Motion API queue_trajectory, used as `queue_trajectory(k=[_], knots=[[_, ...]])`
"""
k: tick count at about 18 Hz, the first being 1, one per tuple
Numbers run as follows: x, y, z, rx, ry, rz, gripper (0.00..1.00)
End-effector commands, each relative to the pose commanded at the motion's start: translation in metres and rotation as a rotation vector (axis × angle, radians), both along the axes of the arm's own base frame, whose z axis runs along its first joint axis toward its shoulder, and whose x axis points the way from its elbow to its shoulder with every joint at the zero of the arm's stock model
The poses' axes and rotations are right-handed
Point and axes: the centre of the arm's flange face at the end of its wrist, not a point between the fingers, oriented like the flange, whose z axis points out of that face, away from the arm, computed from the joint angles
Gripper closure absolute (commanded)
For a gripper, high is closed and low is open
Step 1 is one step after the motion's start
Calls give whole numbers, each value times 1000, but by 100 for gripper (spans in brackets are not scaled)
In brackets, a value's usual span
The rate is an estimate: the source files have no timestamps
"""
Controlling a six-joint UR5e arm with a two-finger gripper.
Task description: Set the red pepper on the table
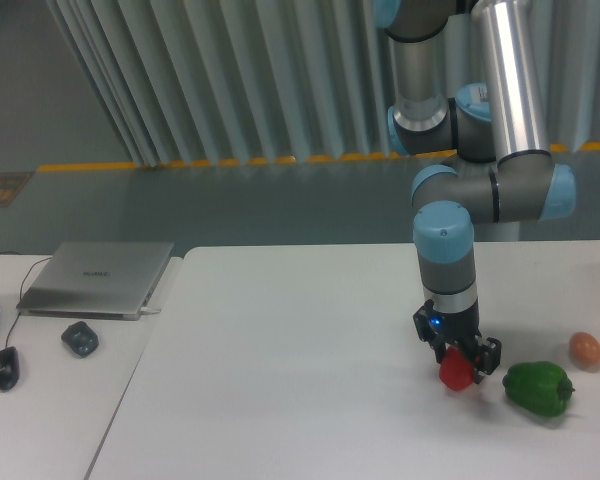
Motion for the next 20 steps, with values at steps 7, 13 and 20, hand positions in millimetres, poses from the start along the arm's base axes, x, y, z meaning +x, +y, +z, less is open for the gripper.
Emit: queue_trajectory(k=[7, 13, 20], knots=[[8, 5, 22, 28, 22, -29, 0], [7, 4, 80, 94, 83, -68, 0], [-54, -39, 101, 31, 72, -235, 0]])
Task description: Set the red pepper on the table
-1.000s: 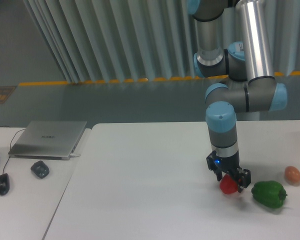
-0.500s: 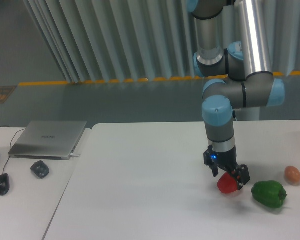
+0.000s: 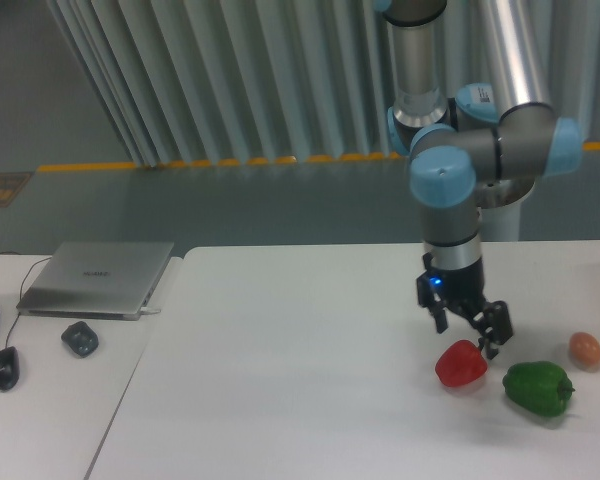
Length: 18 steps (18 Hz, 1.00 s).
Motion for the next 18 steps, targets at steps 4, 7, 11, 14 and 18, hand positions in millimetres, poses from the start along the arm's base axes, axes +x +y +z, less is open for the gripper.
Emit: queue_trajectory(k=[4, 7, 11, 14, 18], knots=[[-46, -26, 11, 4, 10, -91, 0], [-61, -36, 14, 4, -10, -126, 0], [-88, -59, 20, -13, -35, -209, 0], [-112, -79, 18, -38, -48, -274, 0], [-131, -98, 18, -53, -53, -319, 0]])
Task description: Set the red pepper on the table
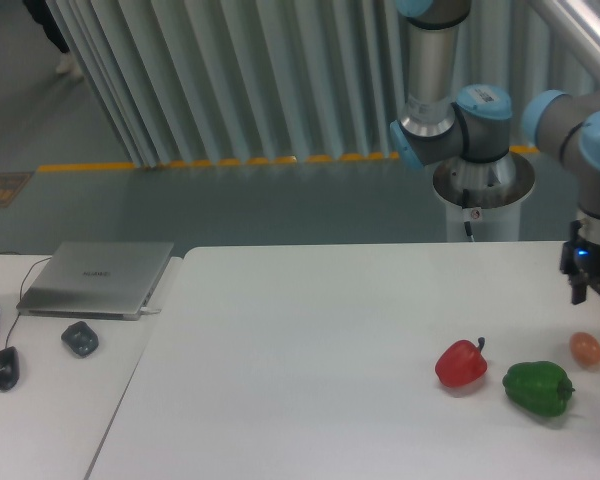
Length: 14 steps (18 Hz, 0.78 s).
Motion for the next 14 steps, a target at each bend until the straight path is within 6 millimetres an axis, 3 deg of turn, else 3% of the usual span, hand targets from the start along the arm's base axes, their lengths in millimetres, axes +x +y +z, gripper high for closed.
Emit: queue_trajectory(k=[3, 14], knots=[[-9, -9, -3, -10, -11, -31, 0], [-13, -12, -12, -25, -24, -52, 0]])
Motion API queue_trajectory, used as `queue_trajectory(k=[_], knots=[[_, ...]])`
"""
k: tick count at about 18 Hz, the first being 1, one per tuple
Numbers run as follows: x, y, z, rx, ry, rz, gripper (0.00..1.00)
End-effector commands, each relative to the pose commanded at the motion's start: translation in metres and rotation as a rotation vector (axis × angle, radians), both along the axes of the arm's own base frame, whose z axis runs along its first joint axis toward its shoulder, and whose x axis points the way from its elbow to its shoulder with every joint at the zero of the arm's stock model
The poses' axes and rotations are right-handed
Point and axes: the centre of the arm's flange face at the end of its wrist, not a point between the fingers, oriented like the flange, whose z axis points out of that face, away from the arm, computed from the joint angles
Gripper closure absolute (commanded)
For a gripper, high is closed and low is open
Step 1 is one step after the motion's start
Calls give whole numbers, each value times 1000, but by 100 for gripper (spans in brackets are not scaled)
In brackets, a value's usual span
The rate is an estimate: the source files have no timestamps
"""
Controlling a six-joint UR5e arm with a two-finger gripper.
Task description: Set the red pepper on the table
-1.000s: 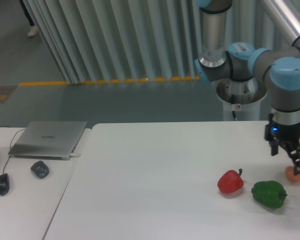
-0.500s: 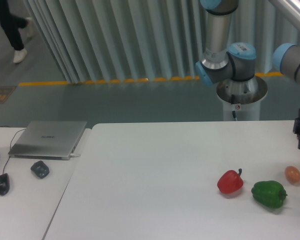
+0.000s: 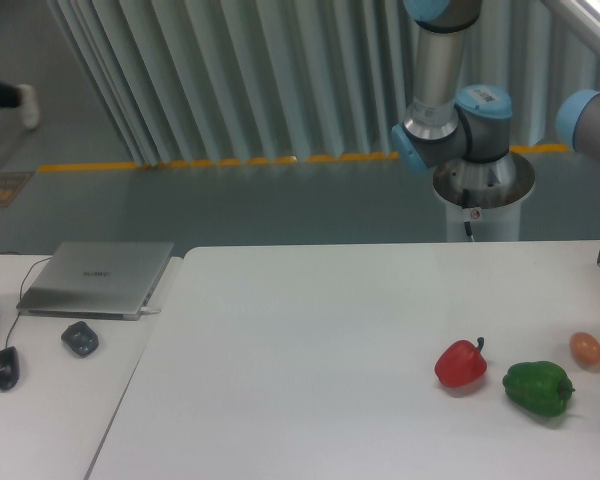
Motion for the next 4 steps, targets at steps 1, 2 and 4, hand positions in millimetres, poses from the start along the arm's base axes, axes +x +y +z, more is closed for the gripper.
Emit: queue_trajectory(k=[1, 2, 4], knots=[[0, 0, 0, 0, 0, 0, 0], [0, 0, 0, -1, 1, 0, 0], [0, 0, 0, -1, 1, 0, 0]])
